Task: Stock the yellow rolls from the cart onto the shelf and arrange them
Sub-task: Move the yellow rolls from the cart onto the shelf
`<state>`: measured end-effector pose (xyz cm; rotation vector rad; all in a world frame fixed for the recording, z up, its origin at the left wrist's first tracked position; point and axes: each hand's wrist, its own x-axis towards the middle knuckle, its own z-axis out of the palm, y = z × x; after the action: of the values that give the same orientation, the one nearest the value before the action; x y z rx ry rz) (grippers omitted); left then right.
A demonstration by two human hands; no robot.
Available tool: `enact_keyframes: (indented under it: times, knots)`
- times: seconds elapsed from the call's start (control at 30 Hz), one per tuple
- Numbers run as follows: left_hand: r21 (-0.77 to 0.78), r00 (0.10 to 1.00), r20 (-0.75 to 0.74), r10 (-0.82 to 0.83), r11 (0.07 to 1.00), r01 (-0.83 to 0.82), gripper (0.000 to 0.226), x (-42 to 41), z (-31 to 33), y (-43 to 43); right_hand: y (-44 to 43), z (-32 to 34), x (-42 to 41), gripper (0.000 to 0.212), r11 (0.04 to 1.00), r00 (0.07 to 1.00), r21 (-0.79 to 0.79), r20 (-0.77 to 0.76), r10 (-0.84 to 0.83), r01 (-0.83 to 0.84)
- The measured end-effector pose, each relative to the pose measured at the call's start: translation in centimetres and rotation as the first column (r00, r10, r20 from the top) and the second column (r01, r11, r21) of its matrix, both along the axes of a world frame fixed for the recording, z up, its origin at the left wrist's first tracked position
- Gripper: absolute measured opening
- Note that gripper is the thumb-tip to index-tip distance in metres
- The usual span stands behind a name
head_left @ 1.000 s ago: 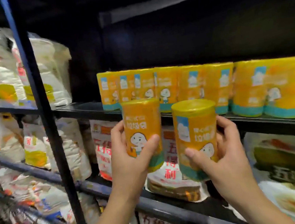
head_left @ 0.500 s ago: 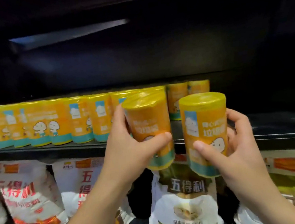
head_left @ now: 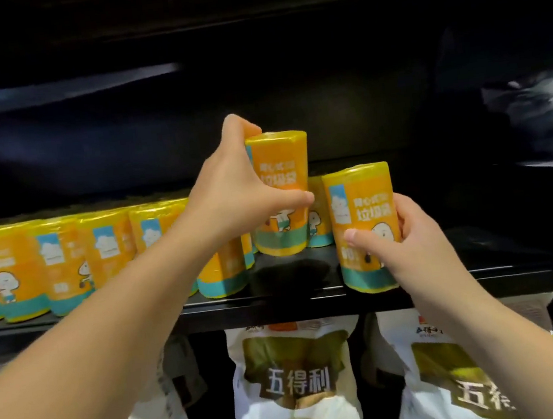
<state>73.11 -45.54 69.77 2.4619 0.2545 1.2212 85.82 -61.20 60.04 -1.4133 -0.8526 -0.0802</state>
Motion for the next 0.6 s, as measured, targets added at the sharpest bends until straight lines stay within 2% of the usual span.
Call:
enact_keyframes:
  times: [0.23, 0.37, 0.6]
  knots:
    - [0.129, 0.965, -0.111, 0.238, 0.966, -0.223, 0.091, 3.3, 0.6, 1.9, 2.9, 1.3, 1.8, 0.062, 0.998, 0.999, -0.062, 0.014, -0.029, 0.029]
    - [0.204, 0.924, -0.221, 0.312, 0.941, -0.269, 0.099, 4.8, 0.8, 2.7, 4.1, 1.8, 2.9, 0.061, 0.993, 0.999, -0.112, -0.016, -0.05, 0.048]
    - [0.391, 0.8, -0.365, 0.475, 0.859, -0.331, 0.1, 6.3, 0.8, 3.4, 6.4, 2.5, 4.6, 0.067, 0.97, 0.993, -0.22, -0.027, -0.115, 0.106]
